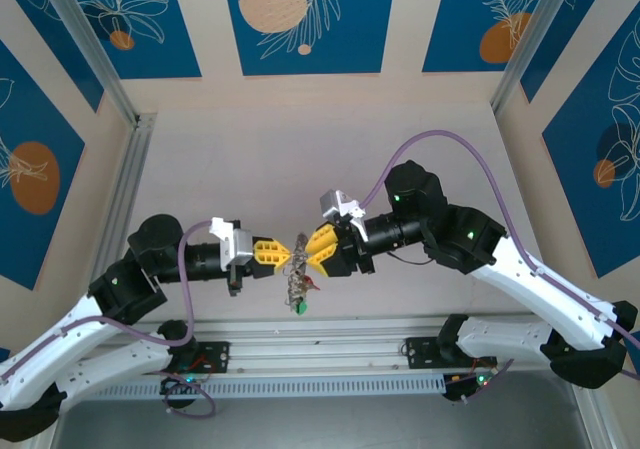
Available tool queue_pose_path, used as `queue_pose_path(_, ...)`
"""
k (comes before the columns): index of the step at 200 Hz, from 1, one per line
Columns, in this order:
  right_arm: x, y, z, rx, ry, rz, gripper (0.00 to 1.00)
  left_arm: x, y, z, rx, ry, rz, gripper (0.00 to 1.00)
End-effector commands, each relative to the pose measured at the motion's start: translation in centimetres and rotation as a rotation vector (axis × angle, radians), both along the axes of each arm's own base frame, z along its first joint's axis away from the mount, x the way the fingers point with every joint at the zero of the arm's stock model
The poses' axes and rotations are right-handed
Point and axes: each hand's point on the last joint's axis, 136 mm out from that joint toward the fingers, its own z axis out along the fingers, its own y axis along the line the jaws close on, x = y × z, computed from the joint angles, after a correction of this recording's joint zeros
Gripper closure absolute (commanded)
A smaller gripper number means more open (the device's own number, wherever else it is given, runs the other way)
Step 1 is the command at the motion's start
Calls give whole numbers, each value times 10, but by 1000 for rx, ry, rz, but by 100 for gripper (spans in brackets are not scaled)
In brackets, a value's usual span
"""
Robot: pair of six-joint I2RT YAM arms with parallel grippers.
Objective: Put the keys on the keyring
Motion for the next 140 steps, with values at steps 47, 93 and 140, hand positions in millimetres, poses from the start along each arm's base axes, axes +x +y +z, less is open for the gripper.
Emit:
queue_pose_path(47,1,8,-12,-36,33,-1,73,-16,5,38,-152,-64,-63,100)
queue_pose_path(93,3,9,-13,-32,24,-17,73,-19,6,41,-164,-68,-76,100)
queue_pose_path(140,1,9,-12,-19,22,-2,100,-20,6,42,-180,-66,-82,100)
